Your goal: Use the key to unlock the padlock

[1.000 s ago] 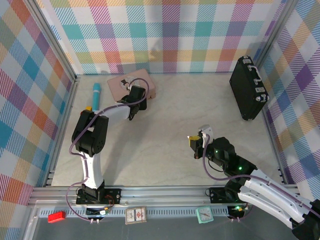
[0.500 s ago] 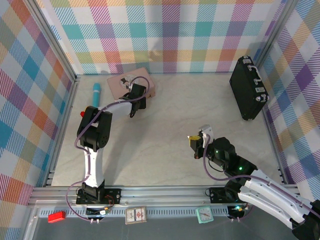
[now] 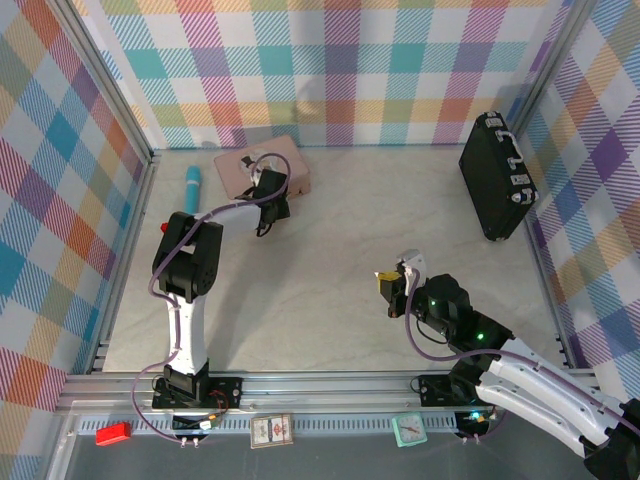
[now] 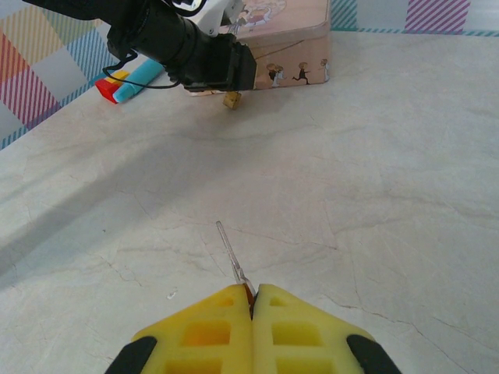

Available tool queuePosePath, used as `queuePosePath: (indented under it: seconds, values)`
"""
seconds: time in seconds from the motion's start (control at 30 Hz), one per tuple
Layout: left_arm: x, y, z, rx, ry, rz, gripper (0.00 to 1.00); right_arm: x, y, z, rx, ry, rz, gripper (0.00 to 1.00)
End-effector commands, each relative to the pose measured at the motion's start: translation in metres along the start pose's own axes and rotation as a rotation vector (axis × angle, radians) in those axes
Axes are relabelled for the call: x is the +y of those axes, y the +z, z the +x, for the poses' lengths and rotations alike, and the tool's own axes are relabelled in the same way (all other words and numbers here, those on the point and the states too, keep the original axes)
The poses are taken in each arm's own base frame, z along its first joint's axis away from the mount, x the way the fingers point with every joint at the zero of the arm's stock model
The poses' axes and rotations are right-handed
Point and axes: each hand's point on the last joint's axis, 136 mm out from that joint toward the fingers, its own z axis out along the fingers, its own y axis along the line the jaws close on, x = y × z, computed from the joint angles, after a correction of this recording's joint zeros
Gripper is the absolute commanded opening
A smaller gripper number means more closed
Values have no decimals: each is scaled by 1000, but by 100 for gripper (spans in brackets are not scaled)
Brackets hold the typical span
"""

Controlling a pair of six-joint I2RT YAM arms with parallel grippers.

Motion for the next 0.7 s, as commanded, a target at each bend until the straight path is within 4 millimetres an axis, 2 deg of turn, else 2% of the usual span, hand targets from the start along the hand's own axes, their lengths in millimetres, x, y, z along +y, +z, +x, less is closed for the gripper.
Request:
queuePosePath:
  seconds: [0.0,0.33,0.67]
  values:
    - [7,5,-5,-5,-108,22,41,3,-1,-7,-30,-4,-17,0]
    - [21,10,-2,-5,-199,75,49,4,-2,-7,-31,-2,-23,0]
    - [1,13,-5,17,-165,209,41,4,2,-5,-20,-2,-23,0]
